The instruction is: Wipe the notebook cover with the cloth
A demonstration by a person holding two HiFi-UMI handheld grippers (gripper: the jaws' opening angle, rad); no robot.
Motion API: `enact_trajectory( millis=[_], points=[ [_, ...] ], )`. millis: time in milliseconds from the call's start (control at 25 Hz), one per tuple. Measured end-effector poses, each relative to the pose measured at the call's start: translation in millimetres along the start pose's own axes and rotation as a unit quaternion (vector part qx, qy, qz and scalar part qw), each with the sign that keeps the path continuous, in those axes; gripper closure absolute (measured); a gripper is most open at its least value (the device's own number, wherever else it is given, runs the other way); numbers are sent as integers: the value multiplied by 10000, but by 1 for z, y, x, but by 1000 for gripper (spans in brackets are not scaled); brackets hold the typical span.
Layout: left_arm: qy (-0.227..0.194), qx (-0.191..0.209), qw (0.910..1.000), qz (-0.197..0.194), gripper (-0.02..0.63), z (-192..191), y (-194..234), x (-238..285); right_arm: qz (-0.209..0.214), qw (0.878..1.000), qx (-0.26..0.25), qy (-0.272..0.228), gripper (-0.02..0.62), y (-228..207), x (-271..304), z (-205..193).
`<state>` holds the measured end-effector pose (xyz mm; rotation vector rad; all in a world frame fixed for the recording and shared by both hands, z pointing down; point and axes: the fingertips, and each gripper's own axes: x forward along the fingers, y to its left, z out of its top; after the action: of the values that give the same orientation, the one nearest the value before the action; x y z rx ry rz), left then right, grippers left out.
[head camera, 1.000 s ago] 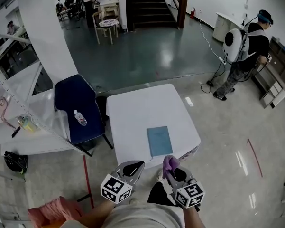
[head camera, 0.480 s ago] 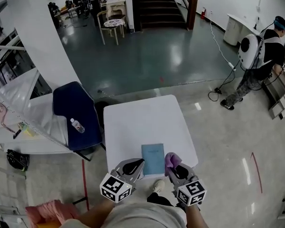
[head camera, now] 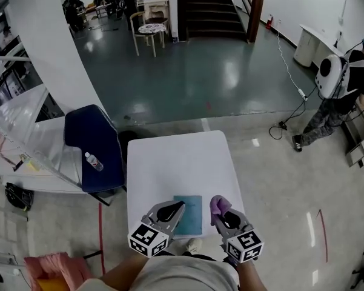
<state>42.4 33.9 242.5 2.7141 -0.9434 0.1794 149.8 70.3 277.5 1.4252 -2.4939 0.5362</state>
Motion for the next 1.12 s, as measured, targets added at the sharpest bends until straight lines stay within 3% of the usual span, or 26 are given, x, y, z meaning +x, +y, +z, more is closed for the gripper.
enact_trajectory(
  millis=[520,1120],
  points=[
    [156,-235,9990,338,607,-14,41,-6,232,9992,-110,306,492,-1,37,1],
    [727,-184,9971,157,607,-41,99,8,-190,9963,-161,825,492,-22,69,-22]
  ],
)
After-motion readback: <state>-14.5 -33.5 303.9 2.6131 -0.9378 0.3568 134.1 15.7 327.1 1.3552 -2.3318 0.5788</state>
